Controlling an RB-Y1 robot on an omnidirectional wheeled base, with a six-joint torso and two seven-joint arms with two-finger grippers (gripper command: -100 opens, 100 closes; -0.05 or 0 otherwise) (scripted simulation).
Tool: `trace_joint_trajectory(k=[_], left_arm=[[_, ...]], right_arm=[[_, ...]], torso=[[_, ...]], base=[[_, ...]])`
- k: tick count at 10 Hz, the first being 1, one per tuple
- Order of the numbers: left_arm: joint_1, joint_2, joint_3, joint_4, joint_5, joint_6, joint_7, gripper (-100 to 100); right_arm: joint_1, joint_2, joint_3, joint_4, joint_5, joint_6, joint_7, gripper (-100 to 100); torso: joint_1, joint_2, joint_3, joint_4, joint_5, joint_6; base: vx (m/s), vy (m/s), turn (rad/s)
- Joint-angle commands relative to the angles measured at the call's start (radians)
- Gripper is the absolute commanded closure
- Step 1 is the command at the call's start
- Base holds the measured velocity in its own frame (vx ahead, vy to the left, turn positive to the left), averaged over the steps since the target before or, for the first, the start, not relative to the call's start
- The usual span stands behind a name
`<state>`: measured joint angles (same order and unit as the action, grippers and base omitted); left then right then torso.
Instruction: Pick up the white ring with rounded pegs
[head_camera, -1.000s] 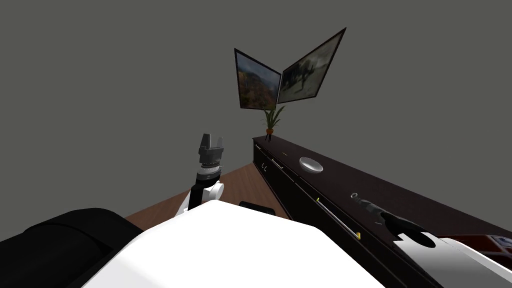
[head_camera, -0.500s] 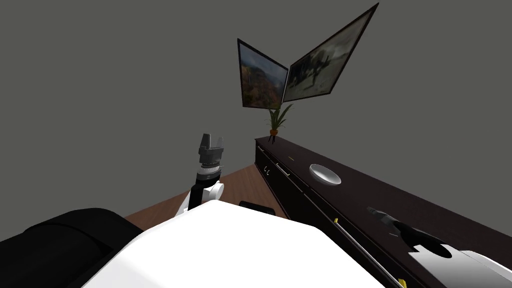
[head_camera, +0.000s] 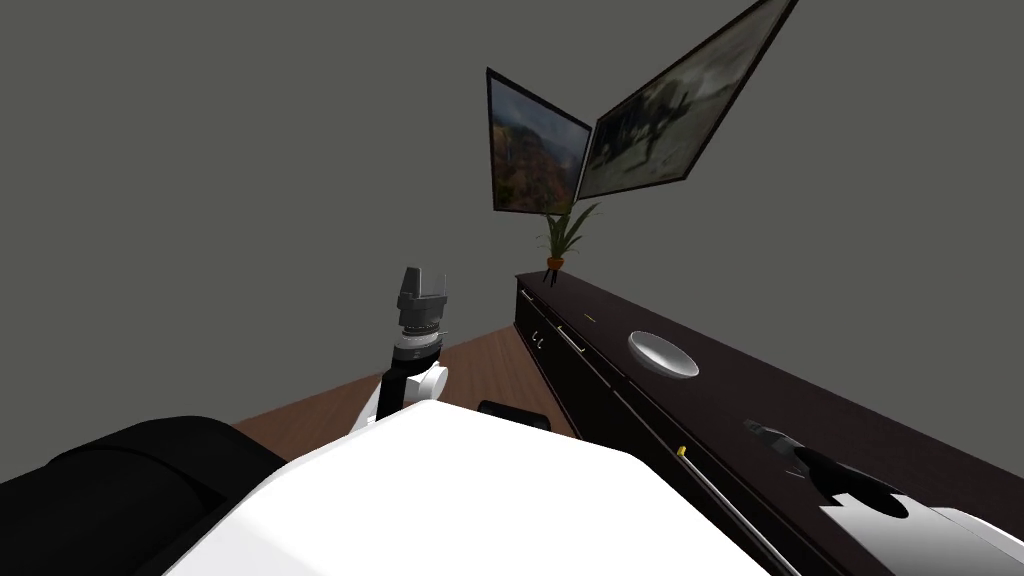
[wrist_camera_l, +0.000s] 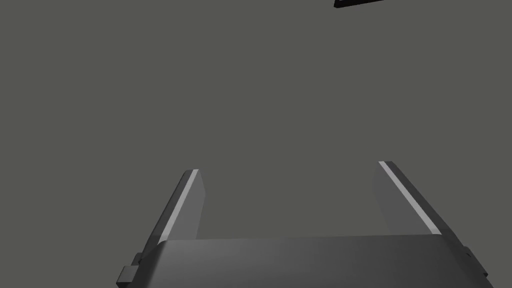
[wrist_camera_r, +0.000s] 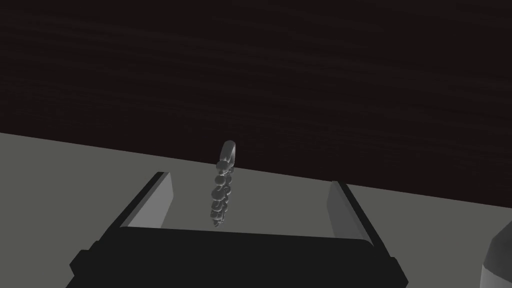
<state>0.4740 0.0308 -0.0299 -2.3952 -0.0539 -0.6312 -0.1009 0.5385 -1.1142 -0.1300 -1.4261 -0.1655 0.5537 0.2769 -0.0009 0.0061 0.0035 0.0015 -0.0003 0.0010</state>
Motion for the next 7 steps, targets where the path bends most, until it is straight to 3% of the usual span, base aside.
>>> trace_joint_trajectory(k=[1, 3, 4, 5, 7], left_arm=[[0.0, 0.0, 0.0, 0.0, 0.0, 0.0, 0.0, 0], [0.0, 0.0, 0.0, 0.0, 0.0, 0.0, 0.0, 0], [0.0, 0.0, 0.0, 0.0, 0.0, 0.0, 0.0, 0], [0.0, 0.0, 0.0, 0.0, 0.0, 0.0, 0.0, 0], [0.0, 0.0, 0.0, 0.0, 0.0, 0.0, 0.0, 0]], right_arm=[[-0.012, 0.006, 0.002, 0.028, 0.0, -0.002, -0.002, -100], [-0.04, 0.019, 0.007, 0.09, 0.0, -0.003, -0.007, -100], [-0.035, 0.01, 0.008, 0.074, -0.006, -0.004, -0.003, -100], [-0.037, 0.011, 0.008, 0.077, -0.005, -0.003, -0.004, 100], [-0.034, 0.01, 0.007, 0.079, -0.005, 0.0, -0.004, 100]], torso=[[0.0, 0.0, 0.0, 0.0, 0.0, 0.0], [0.0, 0.0, 0.0, 0.0, 0.0, -0.001], [0.001, 0.001, 0.001, 0.0, 0.0, 0.0], [0.001, -0.001, 0.0, 0.0, 0.0, 0.001], [0.001, -0.005, -0.003, -0.001, -0.002, -0.003]], base=[[-0.065, -0.014, 0.145], [-0.088, -0.014, 0.266], [-0.046, -0.007, 0.056], [-0.007, -0.002, -0.012], [-0.004, -0.004, -0.018]])
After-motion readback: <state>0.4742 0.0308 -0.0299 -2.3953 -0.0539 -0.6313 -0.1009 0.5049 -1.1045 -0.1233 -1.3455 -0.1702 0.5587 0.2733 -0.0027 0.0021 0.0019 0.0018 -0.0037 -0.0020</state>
